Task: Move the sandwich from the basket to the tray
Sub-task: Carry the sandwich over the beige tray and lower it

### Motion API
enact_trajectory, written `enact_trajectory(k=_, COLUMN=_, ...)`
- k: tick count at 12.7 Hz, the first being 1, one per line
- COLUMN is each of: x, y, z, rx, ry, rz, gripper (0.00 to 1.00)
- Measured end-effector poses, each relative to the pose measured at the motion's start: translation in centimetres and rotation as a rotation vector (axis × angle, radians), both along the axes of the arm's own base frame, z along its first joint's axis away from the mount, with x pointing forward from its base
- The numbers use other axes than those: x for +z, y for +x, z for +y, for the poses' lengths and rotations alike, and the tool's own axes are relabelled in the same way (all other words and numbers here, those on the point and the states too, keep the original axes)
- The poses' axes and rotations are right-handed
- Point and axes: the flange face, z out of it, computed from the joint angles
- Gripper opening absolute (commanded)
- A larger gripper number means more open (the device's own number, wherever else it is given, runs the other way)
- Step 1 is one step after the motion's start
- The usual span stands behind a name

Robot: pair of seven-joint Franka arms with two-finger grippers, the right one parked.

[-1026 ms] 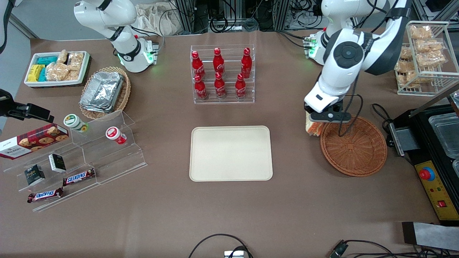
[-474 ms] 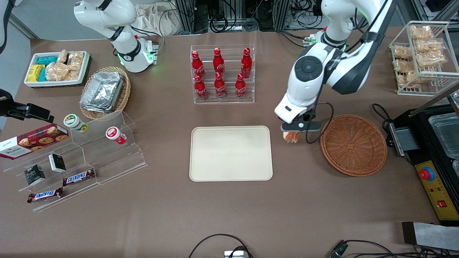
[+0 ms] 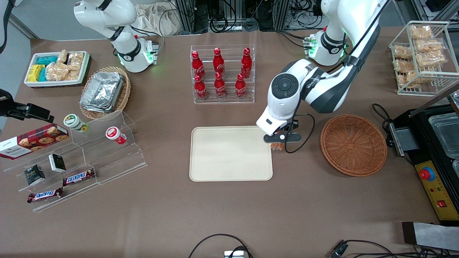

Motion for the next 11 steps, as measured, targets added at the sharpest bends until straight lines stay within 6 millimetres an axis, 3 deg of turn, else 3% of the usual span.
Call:
enact_trajectory(k=6, x=-4.3, y=-0.2, z=-5.2, rx=-0.07, ry=-0.027, rz=0.053, gripper=0.2)
enact_trajectory(k=11, x=-7.4, y=0.6, z=-6.2, rx=-0.064, ry=-0.034, rz=0.086, gripper=0.19)
